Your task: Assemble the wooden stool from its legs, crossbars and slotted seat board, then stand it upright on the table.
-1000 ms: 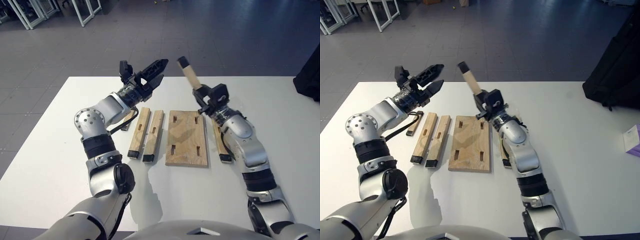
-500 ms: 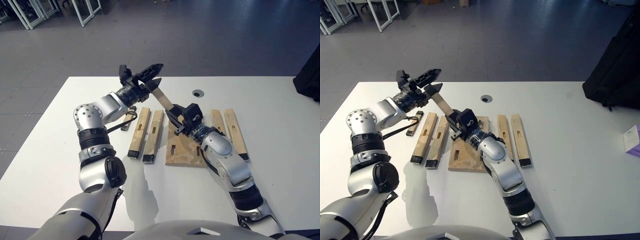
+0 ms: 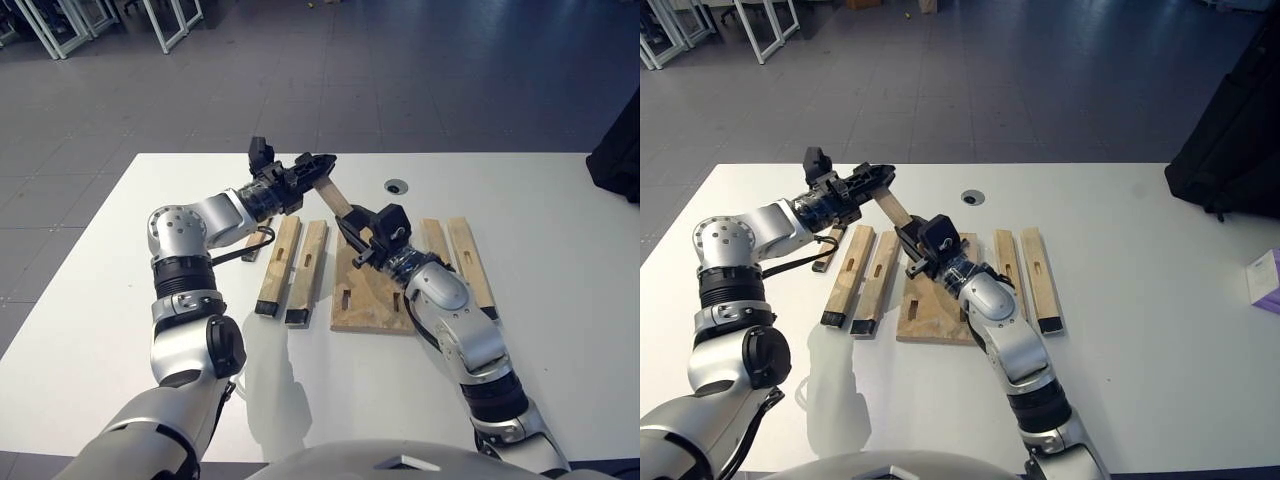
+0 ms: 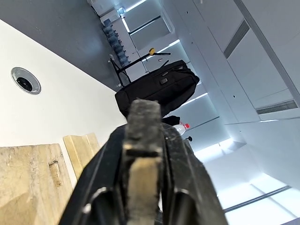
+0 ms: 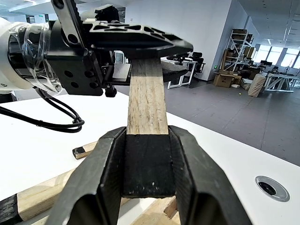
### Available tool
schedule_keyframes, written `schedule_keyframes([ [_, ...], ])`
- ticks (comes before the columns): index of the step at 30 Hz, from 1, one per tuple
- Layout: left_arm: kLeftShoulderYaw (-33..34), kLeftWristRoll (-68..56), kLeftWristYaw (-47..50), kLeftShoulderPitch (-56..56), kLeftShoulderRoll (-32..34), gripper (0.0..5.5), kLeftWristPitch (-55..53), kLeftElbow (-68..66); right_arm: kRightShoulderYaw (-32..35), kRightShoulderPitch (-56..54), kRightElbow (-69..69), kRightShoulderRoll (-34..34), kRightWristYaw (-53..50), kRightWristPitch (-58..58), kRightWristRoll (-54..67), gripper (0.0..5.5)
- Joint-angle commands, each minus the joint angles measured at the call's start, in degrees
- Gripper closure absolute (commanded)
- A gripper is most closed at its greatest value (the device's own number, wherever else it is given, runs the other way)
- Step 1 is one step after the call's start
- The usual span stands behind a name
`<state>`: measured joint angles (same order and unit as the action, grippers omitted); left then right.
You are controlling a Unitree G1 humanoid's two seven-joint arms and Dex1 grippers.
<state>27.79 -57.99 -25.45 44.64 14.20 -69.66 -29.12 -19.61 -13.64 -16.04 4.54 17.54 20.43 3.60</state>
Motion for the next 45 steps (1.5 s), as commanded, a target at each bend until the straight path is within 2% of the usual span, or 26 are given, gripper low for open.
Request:
schedule_keyframes([
  [1,2.86,-2.2,1.95,2.03,-0.1,5.02,-1.54,-1.43,-0.78,-0.09,0.09,0.49,0.25,0.63,-1.27,4.22],
  [5,5.18,-4.37,4.31,2.07,-1.65,5.02,-5.21,-1.89,-1.08,0.69,-0.3,0.4,0.05,0.56,-2.01,4.22],
  [6,5.54,-4.78,5.02,1.81,-2.16,5.03,-6.02,-1.56,-0.99,0.84,-0.32,0.4,-0.28,0.58,-2.3,3.82],
  [9,6.08,-4.62,7.3,0.23,-2.38,5.07,-6.09,0.33,1.13,1.89,-2.13,-0.52,-0.39,3.0,0.31,3.24],
  [12,8.93,-3.86,10.5,-0.51,-0.88,5.07,-1.25,2.57,1.71,5.19,-5.43,-0.27,-0.8,6.02,1.54,2.66],
  [17,6.23,1.18,14.99,-6.85,1.98,5.07,5.3,19.72,3.32,13.08,-11.95,0.67,-3.6,10.86,1.64,1.81],
  [19,0.11,7.62,17.57,-11.77,2.5,5.07,9.49,31.31,1.91,15.59,-14.88,1.33,-5.48,13.14,-0.63,1.59],
  [22,-11.51,20.0,21.8,-22.21,0.05,5.07,18.81,45.12,0.44,16.67,-16.56,2.2,-7.56,14.82,-3.58,1.58],
  [25,-20.73,33.78,25.13,-31.31,-0.05,5.07,29.85,49.1,0.19,16.93,-16.98,2.05,-8.65,15.26,-4.67,1.58],
  [30,-21.17,39.7,25.12,-32.21,-2.47,5.07,39.5,44.65,-0.13,16.53,-16.2,2.26,-8.73,14.87,-5.19,1.58],
  [37,-21.28,41.59,23.49,-29.29,-3.06,5.07,43.37,38.86,-0.25,16.21,-14.73,1.93,-8.54,14.16,-5.83,1.58],
  [45,-22.64,43.84,23.15,-31.93,-5.44,5.07,46.69,34.71,-0.4,15.56,-13.78,2.15,-8.04,13.72,-5.81,1.58],
])
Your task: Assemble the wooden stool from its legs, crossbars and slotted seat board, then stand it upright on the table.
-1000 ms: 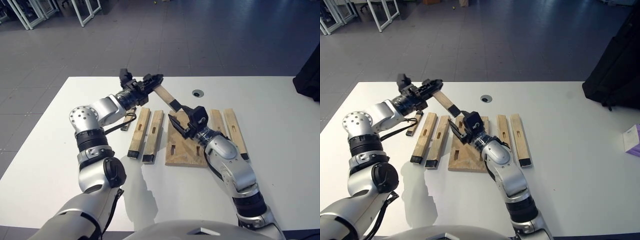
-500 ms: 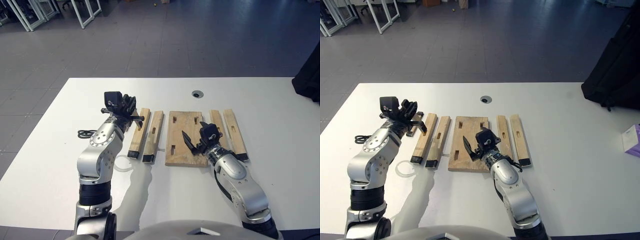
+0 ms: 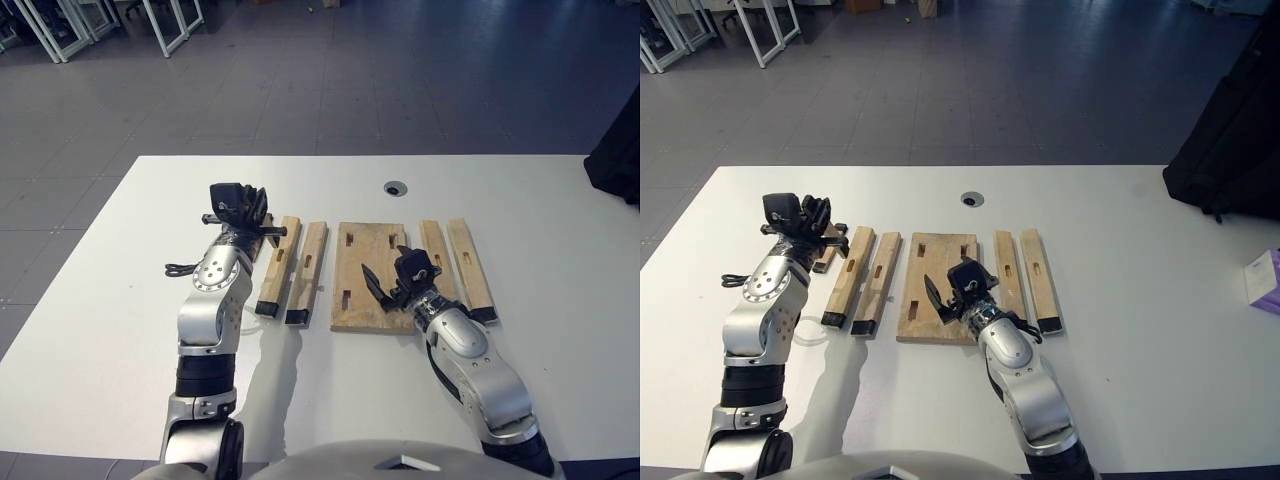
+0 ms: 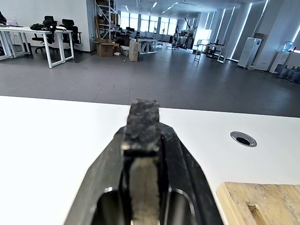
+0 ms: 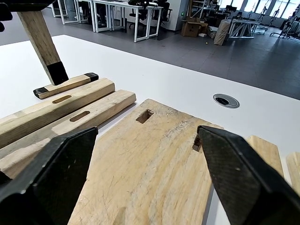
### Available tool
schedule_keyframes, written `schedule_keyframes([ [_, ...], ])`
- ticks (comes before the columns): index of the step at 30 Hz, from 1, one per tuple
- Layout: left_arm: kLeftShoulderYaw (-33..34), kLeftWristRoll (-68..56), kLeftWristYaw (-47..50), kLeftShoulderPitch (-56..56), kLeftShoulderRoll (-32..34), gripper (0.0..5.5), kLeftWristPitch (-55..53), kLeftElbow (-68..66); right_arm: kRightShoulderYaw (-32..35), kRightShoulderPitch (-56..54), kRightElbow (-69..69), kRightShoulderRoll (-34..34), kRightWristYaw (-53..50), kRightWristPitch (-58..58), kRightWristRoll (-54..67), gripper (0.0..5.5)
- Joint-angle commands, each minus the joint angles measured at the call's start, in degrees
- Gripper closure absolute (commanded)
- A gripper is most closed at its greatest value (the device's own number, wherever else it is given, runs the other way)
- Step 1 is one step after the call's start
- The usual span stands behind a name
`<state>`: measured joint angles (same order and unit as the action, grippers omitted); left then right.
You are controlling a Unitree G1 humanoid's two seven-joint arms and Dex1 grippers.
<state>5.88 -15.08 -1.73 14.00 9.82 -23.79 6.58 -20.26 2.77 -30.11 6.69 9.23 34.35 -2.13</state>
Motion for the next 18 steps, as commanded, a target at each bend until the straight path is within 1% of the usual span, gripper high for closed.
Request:
schedule_keyframes([
  [1,-0.8,1.03,-0.68,-1.44,-1.21,5.07,0.7,-1.23,0.3,-0.8,0.25,0.04,0.28,-0.2,-0.08,1.58],
  [10,-0.15,2.1,-0.98,-2.14,-1.45,5.07,2.95,-4.04,1.13,-0.63,0.19,0.17,0.57,-0.29,0.19,1.58],
  [18,2.66,2.28,1.51,-5.29,-2.85,5.07,3.8,-4.97,1.15,-0.85,0.28,0.42,0.87,-0.48,-0.19,1.58],
])
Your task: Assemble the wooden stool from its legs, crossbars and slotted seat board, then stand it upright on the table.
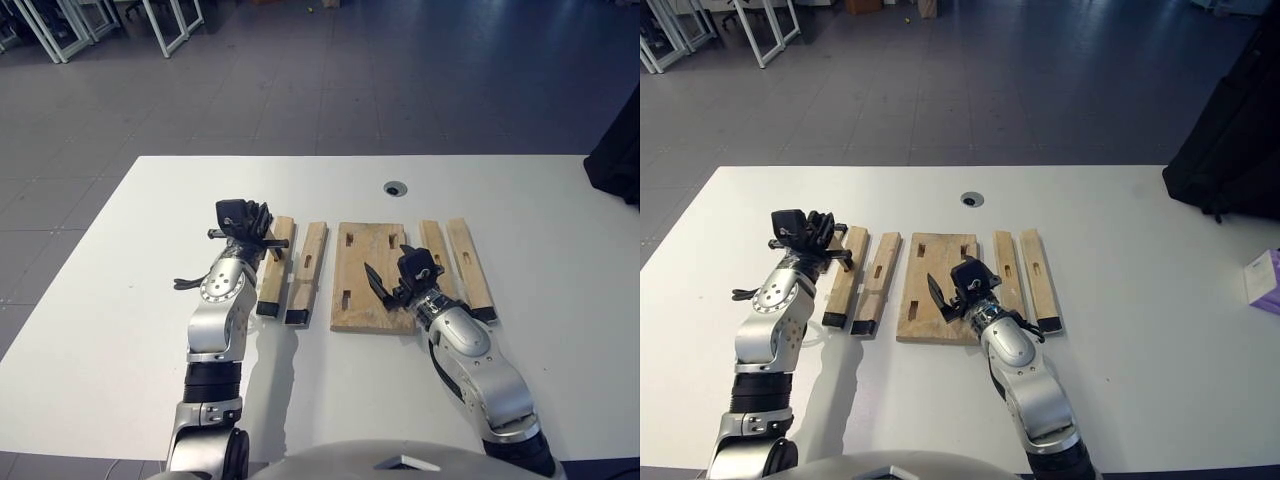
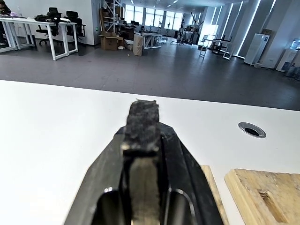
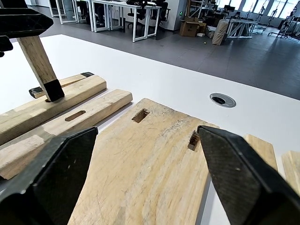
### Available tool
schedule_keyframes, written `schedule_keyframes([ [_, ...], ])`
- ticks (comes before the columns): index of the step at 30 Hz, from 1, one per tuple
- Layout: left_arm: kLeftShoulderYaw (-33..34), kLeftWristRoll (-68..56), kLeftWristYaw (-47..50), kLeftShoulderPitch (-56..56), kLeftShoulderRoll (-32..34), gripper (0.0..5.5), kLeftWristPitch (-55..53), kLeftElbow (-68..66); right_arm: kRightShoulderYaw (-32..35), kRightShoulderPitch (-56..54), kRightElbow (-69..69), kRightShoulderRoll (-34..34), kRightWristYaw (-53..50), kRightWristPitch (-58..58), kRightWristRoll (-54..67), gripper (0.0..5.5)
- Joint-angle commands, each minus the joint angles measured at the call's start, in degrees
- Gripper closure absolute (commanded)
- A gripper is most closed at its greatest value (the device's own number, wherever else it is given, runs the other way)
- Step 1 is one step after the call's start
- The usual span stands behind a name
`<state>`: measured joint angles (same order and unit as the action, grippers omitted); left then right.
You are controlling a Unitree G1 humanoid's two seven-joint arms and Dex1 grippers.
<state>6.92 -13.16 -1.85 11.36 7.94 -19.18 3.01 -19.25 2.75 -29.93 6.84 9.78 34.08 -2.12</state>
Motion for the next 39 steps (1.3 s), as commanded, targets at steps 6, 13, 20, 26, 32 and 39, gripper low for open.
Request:
schedule_keyframes([
  [6,6.45,-4.25,2.94,-2.61,-4.06,5.07,-0.91,-0.01,0.27,-1.01,-0.11,0.61,0.56,0.02,-0.29,1.58],
  [13,2.68,1.31,4.58,-4.55,-2.53,5.07,-4.17,-1.54,0.46,-1.44,0.3,0.96,0.92,0.04,-0.14,1.58],
  [20,-4.59,11.53,6.18,-8.34,-1.1,5.07,-3.3,-5.58,0.05,-1.48,1.03,1.08,0.91,-0.69,-0.57,1.58],
  [26,-2.53,9.63,3.04,-13.17,-1.18,5.07,6.06,-17.2,0.23,-1.61,1.35,1.03,0.9,-0.96,-0.55,1.58],
  [32,-2.09,8.51,2.22,-10.93,-1.6,5.07,4.67,-16.23,0.71,-1.99,1.85,1.02,0.74,-1.45,-0.59,1.58],
  [39,-3.51,2.02,-2.15,-9.26,-1.77,5.07,-2.48,2.65,2.03,-2.29,0.46,-0.51,0.69,-1.26,0.97,1.58],
])
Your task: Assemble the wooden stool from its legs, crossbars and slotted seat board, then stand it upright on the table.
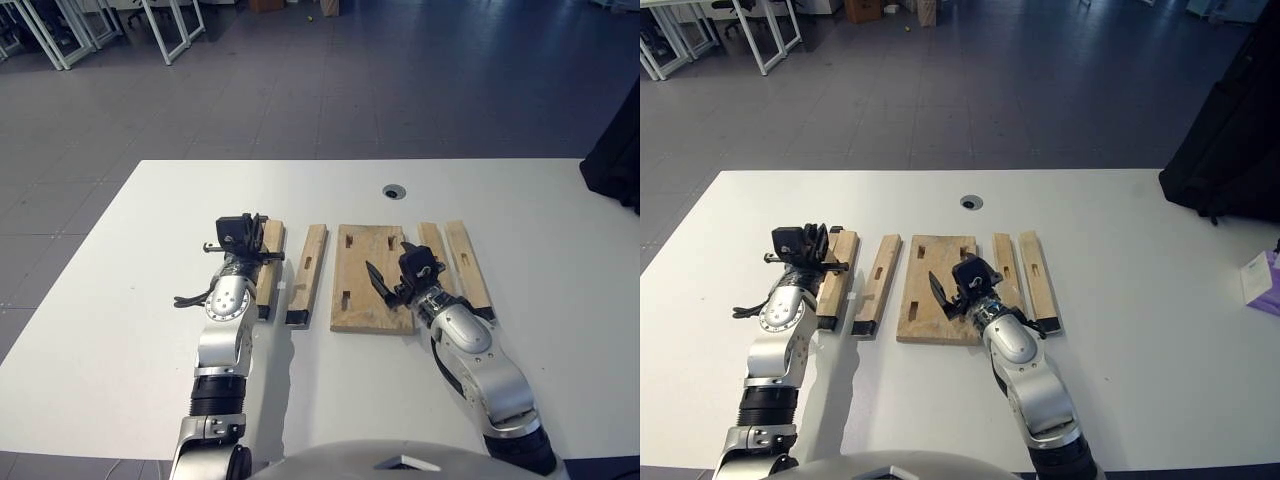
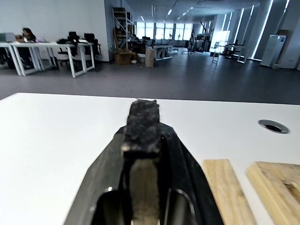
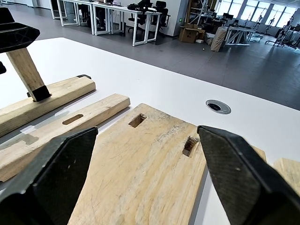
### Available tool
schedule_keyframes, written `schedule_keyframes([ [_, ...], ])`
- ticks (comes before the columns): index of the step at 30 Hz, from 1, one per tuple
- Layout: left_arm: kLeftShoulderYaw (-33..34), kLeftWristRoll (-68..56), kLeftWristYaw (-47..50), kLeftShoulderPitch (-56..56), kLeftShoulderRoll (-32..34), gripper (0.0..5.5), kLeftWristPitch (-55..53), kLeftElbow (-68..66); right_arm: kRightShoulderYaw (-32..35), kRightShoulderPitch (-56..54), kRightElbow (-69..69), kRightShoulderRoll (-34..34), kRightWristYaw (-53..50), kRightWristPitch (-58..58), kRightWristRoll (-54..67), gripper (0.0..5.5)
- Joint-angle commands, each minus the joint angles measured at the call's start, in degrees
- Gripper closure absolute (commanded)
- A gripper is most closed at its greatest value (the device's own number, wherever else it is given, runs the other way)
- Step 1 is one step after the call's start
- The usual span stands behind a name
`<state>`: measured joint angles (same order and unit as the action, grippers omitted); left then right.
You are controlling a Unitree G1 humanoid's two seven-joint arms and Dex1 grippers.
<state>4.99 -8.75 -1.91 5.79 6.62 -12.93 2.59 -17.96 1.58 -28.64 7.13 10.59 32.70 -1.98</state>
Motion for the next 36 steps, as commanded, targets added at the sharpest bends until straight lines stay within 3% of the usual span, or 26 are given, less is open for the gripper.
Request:
schedule_keyframes([
  [1,-1.64,-2.74,-2.34,-3.55,-0.48,5.07,-9.31,4.27,0.73,-1.02,-0.9,-0.89,-0.1,0.2,0.78,1.58],
  [6,-4.83,0.53,-3.01,-4.13,0.47,5.07,-8.13,5.46,0.58,-0.87,-0.86,-1.15,-0.02,0.55,0.61,1.58],
  [7,-4.77,0.51,-3.03,-4.34,0.24,4.69,-8.01,5.48,0.55,-0.89,-0.82,-1.18,0.02,0.59,0.57,1.58],
  [18,-1.18,-3.23,-3.37,4.23,0.83,2.93,-16.45,13.51,0.73,-0.76,-0.69,-1.53,-0.32,0.69,0.15,1.58],
  [27,8.52,-13.77,-5.52,24.89,7.28,2.88,-27.46,12.58,0.08,-0.41,-0.42,-2.25,-1.01,0.87,-0.15,1.58],
  [31,5.36,-13.22,-7.53,26.18,8.39,2.88,-29.41,9.11,0.02,-0.52,-0.18,-2.49,-1.19,0.96,-0.02,1.58],
  [36,-1.51,-8.43,-9.87,15.02,8.2,2.88,-26.84,2.02,0.59,-0.85,0.05,-3.31,-1.82,1.22,0.42,1.58],
])
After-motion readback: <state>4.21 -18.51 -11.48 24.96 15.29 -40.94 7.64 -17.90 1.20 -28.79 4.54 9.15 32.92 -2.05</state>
